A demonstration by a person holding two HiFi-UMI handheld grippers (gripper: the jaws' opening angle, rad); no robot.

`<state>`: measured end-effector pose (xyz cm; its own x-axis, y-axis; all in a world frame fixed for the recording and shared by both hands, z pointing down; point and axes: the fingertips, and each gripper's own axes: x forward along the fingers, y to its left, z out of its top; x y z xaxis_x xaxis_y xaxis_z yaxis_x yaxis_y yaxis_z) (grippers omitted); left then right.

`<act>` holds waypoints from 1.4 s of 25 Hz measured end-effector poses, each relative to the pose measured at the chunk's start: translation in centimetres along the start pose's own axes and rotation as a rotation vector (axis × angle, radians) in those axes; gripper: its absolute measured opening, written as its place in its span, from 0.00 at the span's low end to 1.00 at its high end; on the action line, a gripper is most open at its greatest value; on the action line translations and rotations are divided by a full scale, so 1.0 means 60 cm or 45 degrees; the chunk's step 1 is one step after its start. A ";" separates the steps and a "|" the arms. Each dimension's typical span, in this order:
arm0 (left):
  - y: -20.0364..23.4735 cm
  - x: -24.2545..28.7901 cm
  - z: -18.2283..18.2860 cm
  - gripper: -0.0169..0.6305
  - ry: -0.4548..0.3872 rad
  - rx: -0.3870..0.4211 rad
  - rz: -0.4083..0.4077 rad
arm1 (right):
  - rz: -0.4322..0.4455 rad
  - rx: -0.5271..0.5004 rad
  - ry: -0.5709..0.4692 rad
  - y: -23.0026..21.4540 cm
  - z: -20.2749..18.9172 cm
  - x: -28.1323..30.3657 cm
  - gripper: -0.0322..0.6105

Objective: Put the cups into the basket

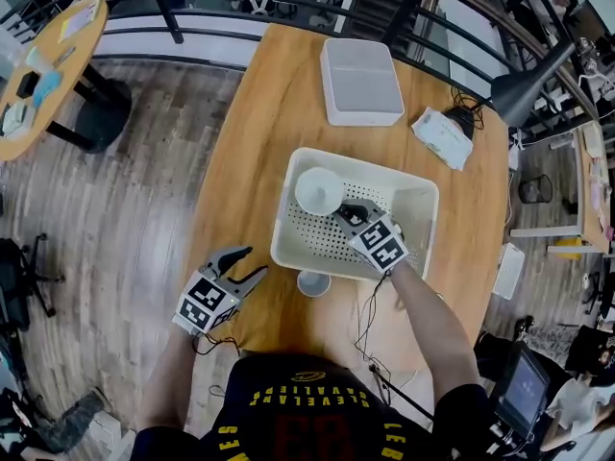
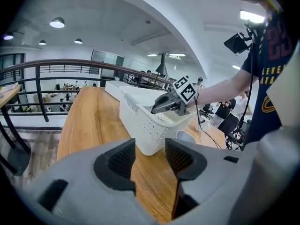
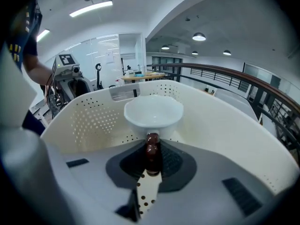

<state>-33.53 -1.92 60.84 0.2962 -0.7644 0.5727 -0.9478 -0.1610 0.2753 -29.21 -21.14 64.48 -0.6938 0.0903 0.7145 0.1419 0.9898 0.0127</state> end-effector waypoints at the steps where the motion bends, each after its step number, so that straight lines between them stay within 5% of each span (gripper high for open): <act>1: 0.001 -0.002 -0.002 0.34 0.003 -0.005 0.001 | -0.001 -0.004 0.010 0.000 -0.005 0.005 0.11; 24: -0.008 -0.001 -0.006 0.34 0.028 -0.018 0.004 | -0.035 0.034 0.016 -0.001 -0.032 0.032 0.13; 28: -0.013 -0.001 -0.005 0.34 0.033 -0.008 0.000 | -0.022 0.031 0.068 -0.001 -0.051 0.033 0.26; 35: -0.019 -0.008 0.008 0.34 0.011 0.010 0.010 | -0.065 0.023 0.046 -0.006 -0.037 -0.002 0.29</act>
<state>-32.66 -1.67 59.92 0.2897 -0.7602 0.5815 -0.9510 -0.1600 0.2647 -27.63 -21.77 65.95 -0.6736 0.0361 0.7382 0.0944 0.9948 0.0375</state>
